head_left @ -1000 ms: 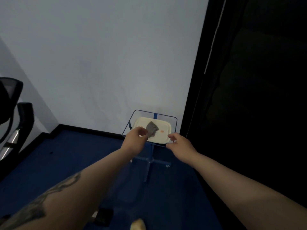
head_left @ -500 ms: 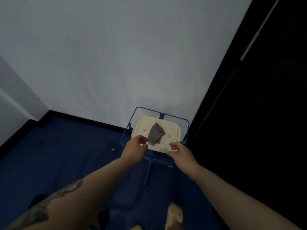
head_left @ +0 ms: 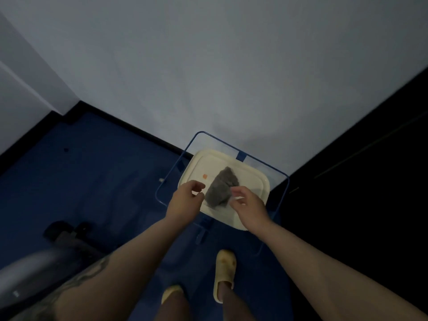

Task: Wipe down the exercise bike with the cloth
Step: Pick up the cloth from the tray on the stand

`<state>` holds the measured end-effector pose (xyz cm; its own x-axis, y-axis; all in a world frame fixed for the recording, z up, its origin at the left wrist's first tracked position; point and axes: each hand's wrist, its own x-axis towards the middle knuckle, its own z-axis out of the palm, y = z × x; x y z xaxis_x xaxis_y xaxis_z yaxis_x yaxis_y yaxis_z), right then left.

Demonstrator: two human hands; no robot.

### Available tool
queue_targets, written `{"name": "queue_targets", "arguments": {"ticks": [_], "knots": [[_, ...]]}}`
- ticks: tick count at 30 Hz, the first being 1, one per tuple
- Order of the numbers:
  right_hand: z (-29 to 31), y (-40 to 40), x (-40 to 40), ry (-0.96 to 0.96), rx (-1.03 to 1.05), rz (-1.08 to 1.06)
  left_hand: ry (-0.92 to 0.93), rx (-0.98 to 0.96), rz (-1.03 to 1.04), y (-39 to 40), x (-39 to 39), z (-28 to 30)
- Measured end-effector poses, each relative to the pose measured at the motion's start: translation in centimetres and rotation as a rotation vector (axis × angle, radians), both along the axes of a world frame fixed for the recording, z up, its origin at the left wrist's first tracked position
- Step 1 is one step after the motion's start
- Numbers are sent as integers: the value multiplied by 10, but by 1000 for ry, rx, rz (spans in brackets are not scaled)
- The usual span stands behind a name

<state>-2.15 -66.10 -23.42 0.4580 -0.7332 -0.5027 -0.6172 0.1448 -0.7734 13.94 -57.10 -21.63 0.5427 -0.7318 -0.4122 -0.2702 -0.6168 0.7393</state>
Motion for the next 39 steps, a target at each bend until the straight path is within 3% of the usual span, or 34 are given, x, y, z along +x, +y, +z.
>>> {"name": "queue_targets", "arguments": {"ticks": [10, 14, 22, 26, 31, 39], "knots": [[-89, -75, 52, 127, -156, 194, 44, 92, 14, -41, 18, -82], [-124, -82, 65, 305, -270, 268, 77, 58, 44, -58, 25, -110], [-155, -72, 63, 388, -398, 143, 137, 5, 107, -62, 21, -135], [-143, -70, 56, 278, -359, 106, 136, 8, 141, -52, 27, -130], [-98, -64, 53, -10, -25, -117, 124, 13, 127, -44, 42, -93], [5, -35, 60, -156, -30, -278, 84, -59, 75, -39, 66, 3]]}}
